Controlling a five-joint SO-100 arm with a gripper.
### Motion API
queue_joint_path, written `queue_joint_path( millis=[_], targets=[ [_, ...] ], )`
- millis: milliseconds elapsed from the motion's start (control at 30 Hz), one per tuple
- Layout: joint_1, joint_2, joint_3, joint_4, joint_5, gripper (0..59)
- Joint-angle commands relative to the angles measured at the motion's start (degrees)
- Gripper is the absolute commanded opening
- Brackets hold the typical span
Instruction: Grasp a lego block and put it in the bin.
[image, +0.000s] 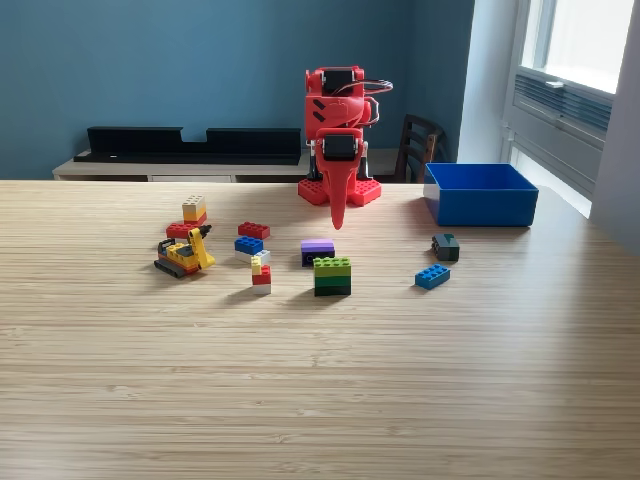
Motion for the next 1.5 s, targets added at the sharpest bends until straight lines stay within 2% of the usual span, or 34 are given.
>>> queue_joint_path(
  millis=[33,300,700,1167,1467,1500],
  targets=[
    [-2.0,-0.4,-8.4,0.4,3.5,0.0],
    [-4.0,-0.4,-12.0,4.0,4.0,0.0],
    [-4.3,-1.7,-13.8,4.2,3.7,0.0],
    [-4.4,-26.5,-24.0,2.8,4.9,0.0],
    [-6.9,-38.8,-33.6,3.0,1.7,0.3],
    [-7.1,-40.0,-34.4,3.0,0.9,2.3]
  ],
)
